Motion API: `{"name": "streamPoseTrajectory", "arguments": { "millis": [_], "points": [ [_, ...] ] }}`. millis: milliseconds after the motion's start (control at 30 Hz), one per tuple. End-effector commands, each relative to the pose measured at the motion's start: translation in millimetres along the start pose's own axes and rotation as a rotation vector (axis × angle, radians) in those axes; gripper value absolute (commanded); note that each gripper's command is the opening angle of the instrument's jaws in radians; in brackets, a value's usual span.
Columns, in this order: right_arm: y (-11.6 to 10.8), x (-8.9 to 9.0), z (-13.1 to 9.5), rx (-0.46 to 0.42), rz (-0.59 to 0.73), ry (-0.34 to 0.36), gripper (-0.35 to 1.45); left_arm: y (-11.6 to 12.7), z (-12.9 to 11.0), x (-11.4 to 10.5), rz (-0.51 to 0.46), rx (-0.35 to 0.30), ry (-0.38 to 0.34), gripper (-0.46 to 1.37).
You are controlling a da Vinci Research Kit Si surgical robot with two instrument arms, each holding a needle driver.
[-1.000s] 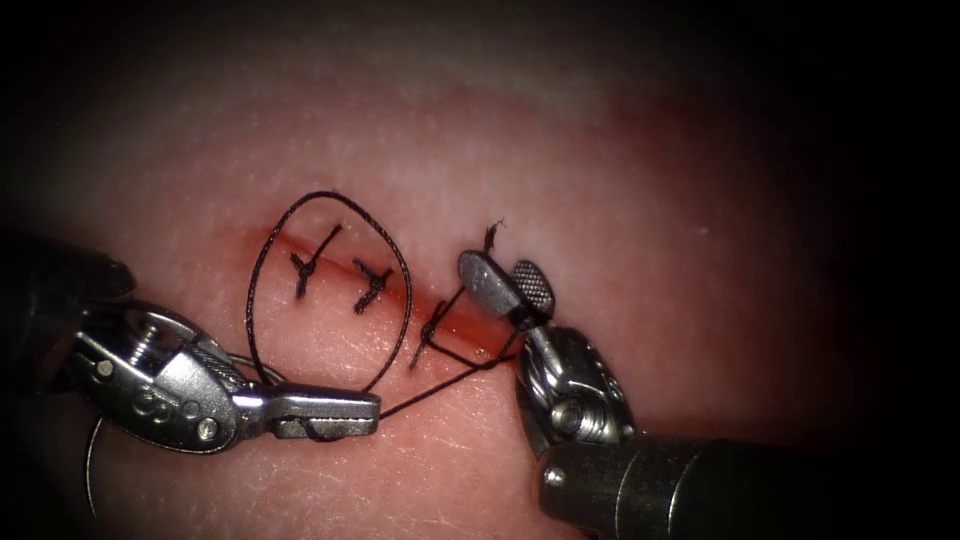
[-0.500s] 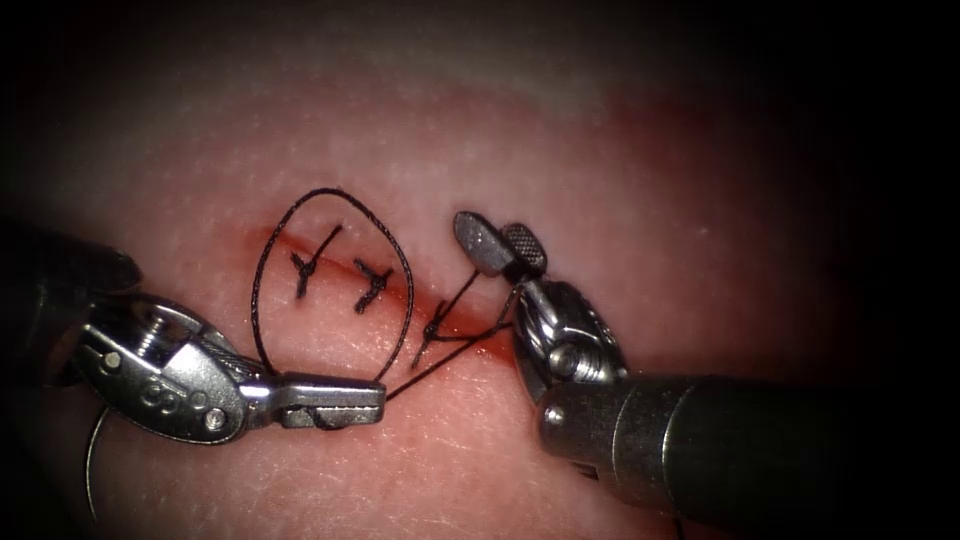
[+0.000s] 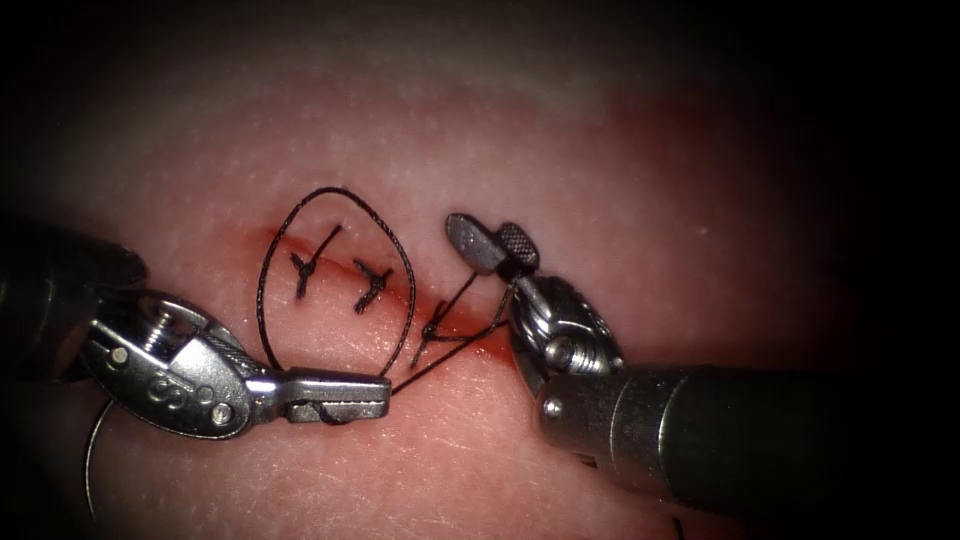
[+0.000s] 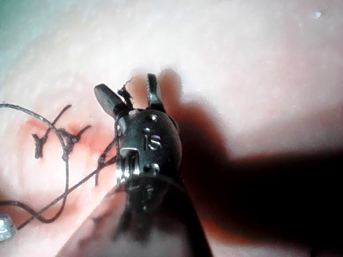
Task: Wound Closure
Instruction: Grab the short tail with the right gripper
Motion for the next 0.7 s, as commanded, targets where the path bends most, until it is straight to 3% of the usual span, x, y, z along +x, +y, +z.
{"name": "streamPoseTrajectory", "arguments": {
  "millis": [33, 333, 700],
  "points": [
    [-0.1, -0.1, -0.1, -0.008, 0.0, -0.024, -0.35, 0.0, 0.0, -0.1, -0.002, -0.004, 0.001, -0.35],
    [-1.4, -1.1, -0.8, 0.007, -0.003, -0.088, -0.35, -1.9, 1.2, -1.6, -0.034, -0.01, -0.001, -0.35],
    [-3.0, 0.4, -2.9, 0.044, -0.043, -0.043, -0.35, -6.2, 3.4, -7.2, -0.098, -0.023, -0.025, -0.35]
  ]
}}
